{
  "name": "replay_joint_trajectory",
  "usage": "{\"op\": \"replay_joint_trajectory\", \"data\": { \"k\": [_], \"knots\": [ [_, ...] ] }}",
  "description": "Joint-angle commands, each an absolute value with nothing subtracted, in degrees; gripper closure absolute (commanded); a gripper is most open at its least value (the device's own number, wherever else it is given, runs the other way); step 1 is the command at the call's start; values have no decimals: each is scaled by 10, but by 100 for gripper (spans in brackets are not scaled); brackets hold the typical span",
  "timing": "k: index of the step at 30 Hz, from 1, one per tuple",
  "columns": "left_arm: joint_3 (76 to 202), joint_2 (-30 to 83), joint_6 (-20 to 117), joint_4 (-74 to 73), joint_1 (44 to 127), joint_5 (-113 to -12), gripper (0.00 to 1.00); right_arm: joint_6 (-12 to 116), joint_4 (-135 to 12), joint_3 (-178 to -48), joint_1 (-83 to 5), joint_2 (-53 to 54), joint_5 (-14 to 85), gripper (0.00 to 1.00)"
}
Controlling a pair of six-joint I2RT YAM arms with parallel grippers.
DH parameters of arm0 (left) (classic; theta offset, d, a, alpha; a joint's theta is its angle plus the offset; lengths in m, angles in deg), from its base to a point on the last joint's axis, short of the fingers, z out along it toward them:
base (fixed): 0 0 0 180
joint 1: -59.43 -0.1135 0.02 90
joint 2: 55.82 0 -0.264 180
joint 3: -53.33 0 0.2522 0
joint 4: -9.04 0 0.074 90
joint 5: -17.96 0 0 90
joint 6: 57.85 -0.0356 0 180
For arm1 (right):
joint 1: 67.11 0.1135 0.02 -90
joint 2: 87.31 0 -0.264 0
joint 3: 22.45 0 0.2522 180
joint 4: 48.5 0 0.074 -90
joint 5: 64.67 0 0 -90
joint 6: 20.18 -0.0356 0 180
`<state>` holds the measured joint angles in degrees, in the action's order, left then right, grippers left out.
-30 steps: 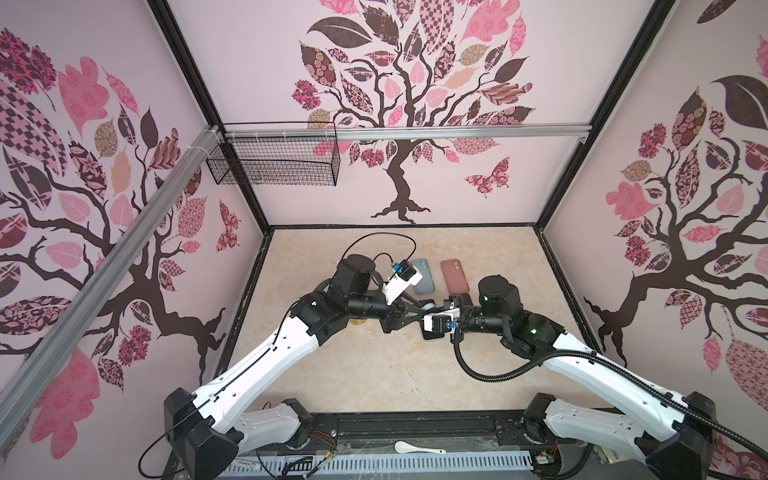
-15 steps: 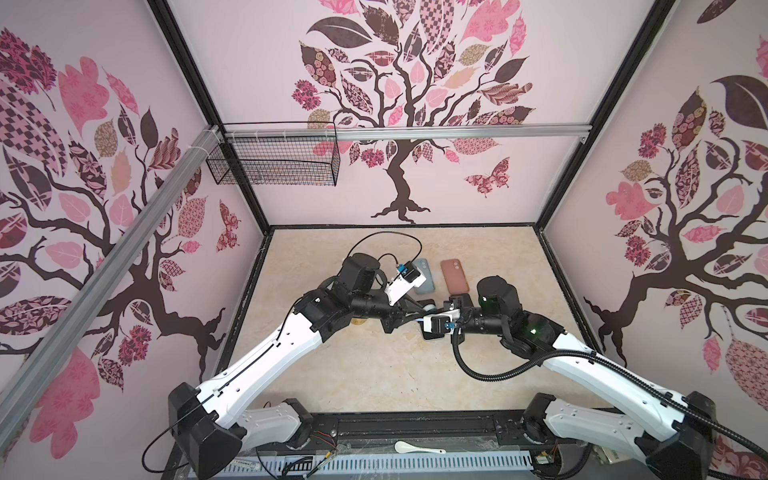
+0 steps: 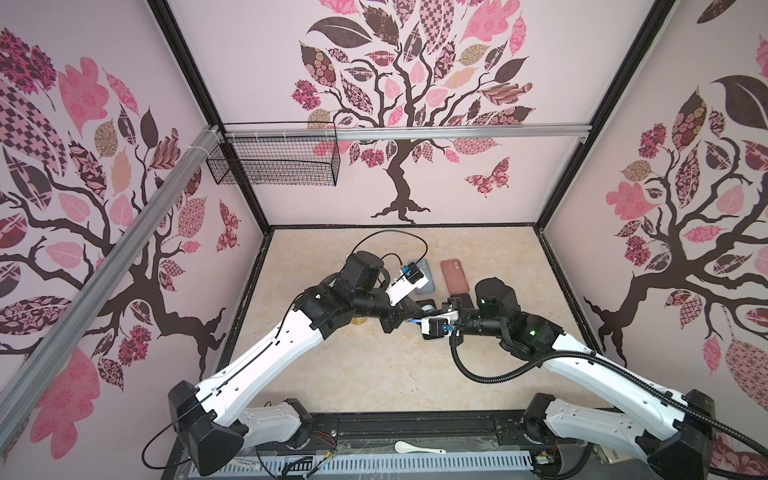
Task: Take the phone out of the phone case
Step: 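Carry the light blue case away from the phone with the left gripper, then lower the light blue case beside the other case and open the left gripper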
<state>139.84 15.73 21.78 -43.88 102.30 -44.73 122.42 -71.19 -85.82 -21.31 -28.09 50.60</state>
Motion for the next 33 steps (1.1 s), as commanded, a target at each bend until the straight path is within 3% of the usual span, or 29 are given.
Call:
{"op": "replay_joint_trajectory", "data": {
  "k": [1, 4, 18, 21, 25, 30, 33],
  "knots": [
    [1414, 170, 227, -447, 1012, -566, 100, 1246, -692, -878, -180, -300, 537, 100],
    [1423, 181, 222, -456, 1007, -601, 100, 1247, -691, -863, -169, -312, 548, 100],
    [1445, 189, 222, -456, 940, -577, 100, 1213, -685, -819, -160, -348, 543, 100],
    [1452, 192, 213, -469, 922, -552, 100, 1132, -661, -814, -161, -363, 512, 100],
    [1466, 201, 203, -495, 865, -437, 100, 995, -651, -804, -182, -373, 463, 100],
    [1542, 278, 102, -643, 826, -322, 100, 810, -638, -795, -287, -381, 491, 100],
    [1580, 327, 53, -710, 825, -325, 100, 772, -660, -805, -334, -376, 483, 100]
  ]
}}
